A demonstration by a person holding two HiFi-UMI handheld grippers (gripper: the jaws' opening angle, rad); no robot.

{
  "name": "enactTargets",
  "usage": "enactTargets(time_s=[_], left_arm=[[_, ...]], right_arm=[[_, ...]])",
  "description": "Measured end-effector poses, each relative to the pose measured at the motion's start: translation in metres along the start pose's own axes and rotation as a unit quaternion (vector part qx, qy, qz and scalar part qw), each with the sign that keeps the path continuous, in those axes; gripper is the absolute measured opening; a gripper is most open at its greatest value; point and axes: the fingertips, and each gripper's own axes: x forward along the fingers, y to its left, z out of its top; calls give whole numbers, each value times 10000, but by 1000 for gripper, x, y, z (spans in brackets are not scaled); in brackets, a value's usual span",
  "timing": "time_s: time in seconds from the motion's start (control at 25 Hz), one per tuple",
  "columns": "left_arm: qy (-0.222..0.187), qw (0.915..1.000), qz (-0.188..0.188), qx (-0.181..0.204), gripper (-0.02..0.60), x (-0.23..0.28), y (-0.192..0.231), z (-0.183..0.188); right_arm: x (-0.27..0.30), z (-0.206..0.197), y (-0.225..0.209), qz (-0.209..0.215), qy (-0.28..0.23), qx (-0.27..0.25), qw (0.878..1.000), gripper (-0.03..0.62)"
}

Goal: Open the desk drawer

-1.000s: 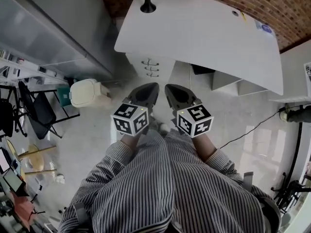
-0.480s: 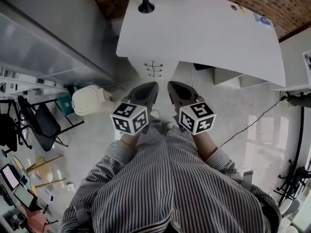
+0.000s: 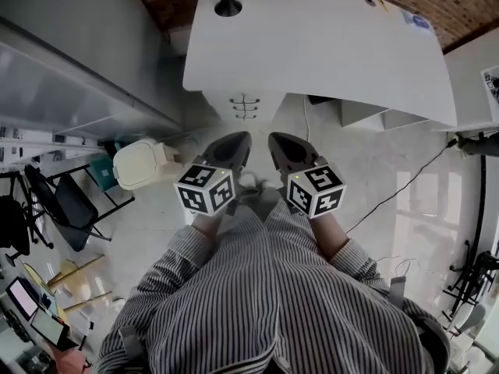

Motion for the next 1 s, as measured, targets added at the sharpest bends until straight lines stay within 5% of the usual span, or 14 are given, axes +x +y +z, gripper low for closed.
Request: enactTargets(time_s=[0.52, 1.0], left_arm=[[22, 9973, 292, -669, 12, 23, 10, -17], [47, 9908, 551, -1234, 12, 64, 60, -45]], right_arm=[[6, -20, -21, 326, 512, 126, 9981, 17], [59, -50, -54, 385, 876, 323, 9949, 17]])
